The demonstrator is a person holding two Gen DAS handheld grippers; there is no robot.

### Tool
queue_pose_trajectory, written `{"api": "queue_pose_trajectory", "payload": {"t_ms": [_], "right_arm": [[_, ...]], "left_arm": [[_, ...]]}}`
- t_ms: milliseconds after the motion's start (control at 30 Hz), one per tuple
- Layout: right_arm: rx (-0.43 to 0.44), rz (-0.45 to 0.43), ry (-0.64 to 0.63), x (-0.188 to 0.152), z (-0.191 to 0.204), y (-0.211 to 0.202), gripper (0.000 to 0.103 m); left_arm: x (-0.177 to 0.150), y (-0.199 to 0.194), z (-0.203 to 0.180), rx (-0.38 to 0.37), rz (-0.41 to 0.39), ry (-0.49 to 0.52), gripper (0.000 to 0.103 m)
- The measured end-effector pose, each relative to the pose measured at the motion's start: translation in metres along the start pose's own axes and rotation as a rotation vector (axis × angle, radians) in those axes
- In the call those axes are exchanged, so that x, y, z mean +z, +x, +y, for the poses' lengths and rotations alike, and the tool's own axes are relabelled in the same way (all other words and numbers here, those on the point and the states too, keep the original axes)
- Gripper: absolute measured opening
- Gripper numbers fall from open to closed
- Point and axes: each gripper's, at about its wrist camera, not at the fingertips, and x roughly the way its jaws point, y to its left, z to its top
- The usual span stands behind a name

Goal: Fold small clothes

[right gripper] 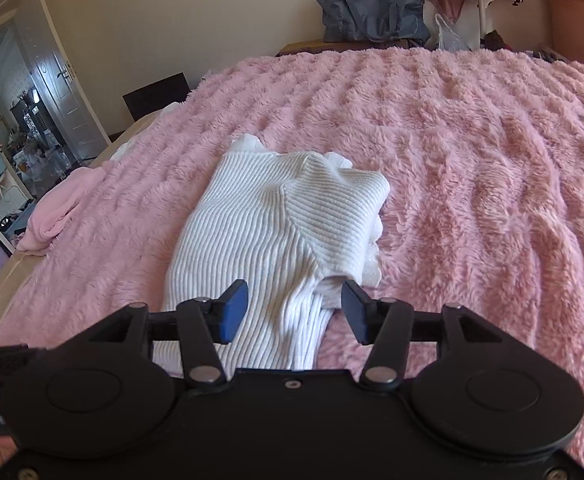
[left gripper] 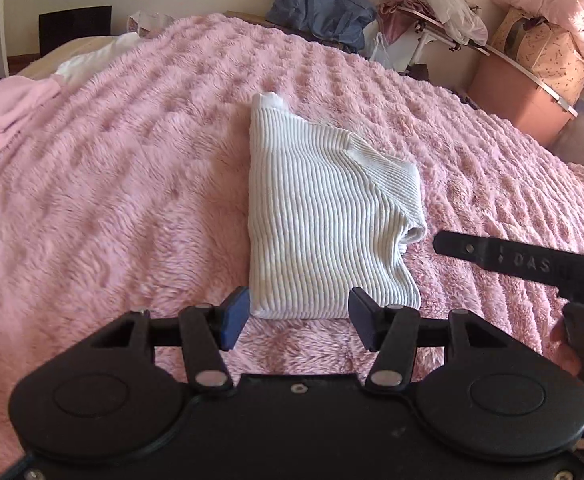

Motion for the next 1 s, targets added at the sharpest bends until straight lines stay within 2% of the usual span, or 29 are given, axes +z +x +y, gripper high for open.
{"api": "queue_pose_trajectory", "payload": {"t_ms": [100, 267, 533, 600, 767, 900, 1000], "right_arm": [[-0.030, 0.027, 0.042, -0.013, 0.011, -0.022, 0.066], [-0.040, 0.063, 0.052, -0.021, 0.027, -0.052, 0.066], [-0.084, 0.107, -0.041, -0.027, 0.058, -0.090, 0.069], [-0.085, 0.111, -0.064, -0.029, 0.064, -0.097, 0.072], [-0.099, 0.127, -0.095, -0.030, 0.071, -0.105, 0.074], [-0.121, 0.116, -0.112, -0.027, 0.074, -0.110, 0.077], [-0.124, 0.104, -0.122, -0.026, 0.077, -0.113, 0.079]], "left_arm": [[0.005, -0.018, -0.001, 0.044, -0.003, -0.006, 0.058], [0.007, -0.049, -0.006, 0.063, 0.006, -0.037, 0.058], [-0.002, -0.088, -0.022, 0.136, 0.038, -0.037, 0.059], [-0.004, -0.094, -0.027, 0.151, 0.041, -0.016, 0.060], [-0.009, -0.102, -0.034, 0.142, 0.070, 0.002, 0.060], [-0.011, -0.105, -0.039, 0.171, 0.072, 0.030, 0.061], [-0.011, -0.106, -0.040, 0.158, 0.072, 0.036, 0.061]]}}
